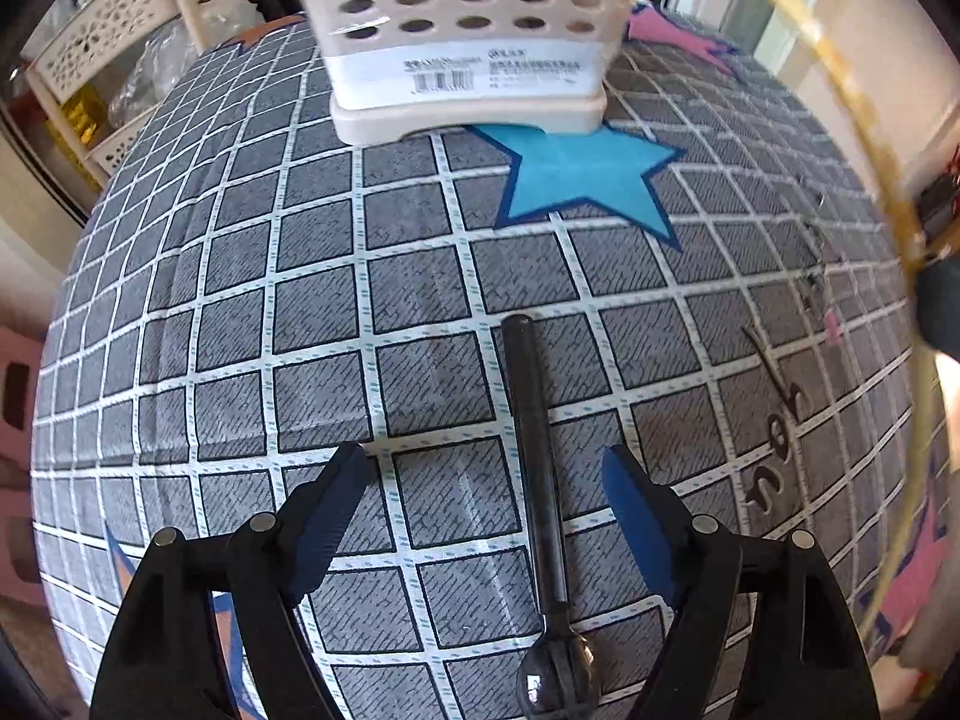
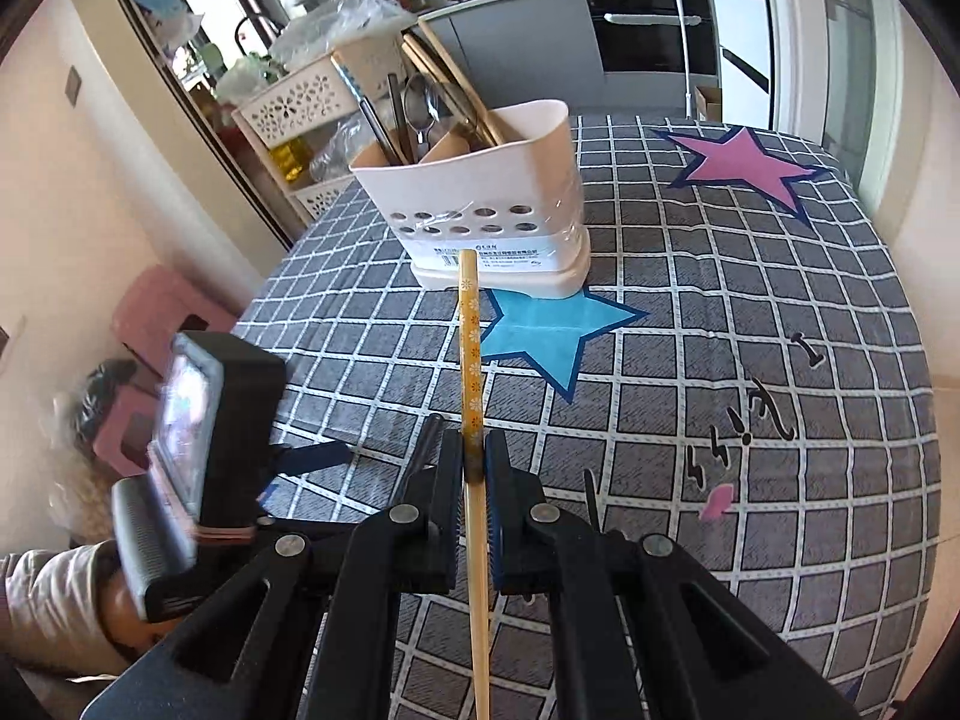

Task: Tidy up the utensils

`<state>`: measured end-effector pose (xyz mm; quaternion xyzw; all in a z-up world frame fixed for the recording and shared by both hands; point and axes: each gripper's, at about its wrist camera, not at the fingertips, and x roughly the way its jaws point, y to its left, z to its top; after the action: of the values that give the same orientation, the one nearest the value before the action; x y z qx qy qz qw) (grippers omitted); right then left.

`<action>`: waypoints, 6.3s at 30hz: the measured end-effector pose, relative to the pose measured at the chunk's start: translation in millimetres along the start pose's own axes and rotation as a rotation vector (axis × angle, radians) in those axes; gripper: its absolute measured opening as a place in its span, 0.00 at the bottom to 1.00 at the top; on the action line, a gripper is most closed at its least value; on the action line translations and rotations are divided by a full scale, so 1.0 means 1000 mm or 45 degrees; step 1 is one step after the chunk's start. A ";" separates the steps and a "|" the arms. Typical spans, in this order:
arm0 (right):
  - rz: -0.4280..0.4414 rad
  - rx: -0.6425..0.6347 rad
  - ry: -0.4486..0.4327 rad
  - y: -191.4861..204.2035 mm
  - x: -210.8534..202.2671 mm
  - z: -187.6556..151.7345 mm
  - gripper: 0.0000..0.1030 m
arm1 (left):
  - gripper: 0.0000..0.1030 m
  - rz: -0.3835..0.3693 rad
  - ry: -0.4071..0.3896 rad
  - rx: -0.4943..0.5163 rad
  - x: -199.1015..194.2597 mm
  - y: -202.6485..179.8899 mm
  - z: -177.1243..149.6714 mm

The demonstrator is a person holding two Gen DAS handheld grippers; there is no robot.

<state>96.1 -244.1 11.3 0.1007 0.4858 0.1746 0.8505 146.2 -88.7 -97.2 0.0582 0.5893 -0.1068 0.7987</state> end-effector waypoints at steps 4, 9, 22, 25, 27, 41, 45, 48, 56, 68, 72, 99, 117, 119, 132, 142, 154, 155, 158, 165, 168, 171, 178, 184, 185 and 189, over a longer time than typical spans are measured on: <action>0.017 0.013 -0.030 0.001 -0.005 -0.002 0.07 | 1.00 -0.007 0.020 0.020 0.009 -0.007 0.007; 0.029 0.027 -0.057 0.005 -0.011 -0.007 0.07 | 0.43 -0.049 -0.016 0.105 0.002 -0.023 0.012; 0.029 0.084 -0.122 0.005 -0.023 -0.013 0.07 | 0.42 -0.257 -0.315 0.068 -0.051 -0.010 -0.018; 0.029 0.089 -0.132 0.008 -0.025 -0.014 0.07 | 0.42 -0.262 -0.358 0.056 -0.063 -0.008 -0.023; 0.030 0.093 -0.141 0.010 -0.026 -0.015 0.07 | 0.42 -0.268 -0.382 0.052 -0.081 -0.001 -0.024; 0.039 0.096 -0.213 0.024 -0.041 0.001 0.07 | 0.42 -0.278 -0.571 0.038 -0.134 0.022 -0.026; 0.035 0.093 -0.268 0.026 -0.049 0.015 0.07 | 0.42 -0.286 -0.633 0.023 -0.148 0.029 -0.015; 0.025 0.094 -0.312 0.027 -0.053 0.028 0.07 | 0.42 -0.286 -0.676 0.018 -0.157 0.033 -0.003; -0.014 0.079 -0.414 0.028 -0.058 0.072 0.07 | 0.42 -0.291 -0.797 -0.026 -0.183 0.053 0.040; -0.071 0.030 -0.570 0.021 -0.030 0.162 0.07 | 0.42 -0.287 -0.915 -0.090 -0.193 0.079 0.133; -0.071 0.021 -0.612 0.019 -0.018 0.188 0.07 | 0.42 -0.293 -0.951 -0.108 -0.191 0.084 0.159; -0.189 -0.284 -0.749 0.023 0.066 0.199 0.07 | 0.42 -0.137 -1.090 -0.132 -0.115 0.071 0.171; -0.145 -0.270 -0.615 0.013 0.089 0.168 0.08 | 0.43 0.000 -1.027 -0.055 -0.088 0.059 0.152; -0.121 -0.241 -0.589 0.010 0.087 0.171 0.08 | 0.43 -0.002 -1.018 -0.063 -0.088 0.060 0.151; -0.086 -0.081 -0.617 -0.006 0.044 0.165 0.39 | 0.43 0.011 -1.066 -0.100 -0.104 0.065 0.143; -0.124 -0.033 -0.609 -0.003 0.026 0.148 0.45 | 1.00 0.044 -1.145 -0.171 -0.135 0.075 0.118; -0.250 -0.028 -0.600 0.014 0.006 0.115 0.79 | 1.00 0.112 -1.020 -0.188 -0.141 0.084 0.087; -0.269 -0.035 -0.594 0.016 0.006 0.112 0.80 | 1.00 0.112 -1.009 -0.187 -0.141 0.084 0.085; -0.316 -0.057 -0.573 0.023 0.005 0.099 0.81 | 1.00 0.107 -0.963 -0.189 -0.139 0.084 0.075; -0.380 -0.055 -0.538 0.031 0.005 0.063 0.83 | 1.00 0.111 -0.897 -0.200 -0.133 0.083 0.042; -0.382 -0.038 -0.539 0.031 0.005 0.046 0.83 | 1.00 0.114 -0.895 -0.190 -0.129 0.081 0.026; -0.420 -0.039 -0.562 0.033 0.004 0.030 0.84 | 1.00 0.124 -0.892 -0.179 -0.125 0.079 0.011; -0.444 -0.015 -0.538 0.037 0.010 -0.002 0.84 | 1.00 0.130 -0.890 -0.200 -0.117 0.077 -0.021; -0.477 -0.037 -0.531 0.041 0.019 -0.021 0.84 | 1.00 0.148 -0.894 -0.192 -0.113 0.074 -0.036; -0.482 -0.032 -0.532 0.041 0.019 -0.022 0.84 | 1.00 0.149 -0.893 -0.189 -0.113 0.073 -0.038; -0.496 -0.016 -0.539 0.039 0.019 -0.028 0.84 | 1.00 0.153 -0.891 -0.180 -0.112 0.071 -0.041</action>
<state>73.5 -200.6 -4.4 0.0345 0.3067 -0.0141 0.9511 93.7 0.6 -5.0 -0.0026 0.2817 -0.0321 0.9590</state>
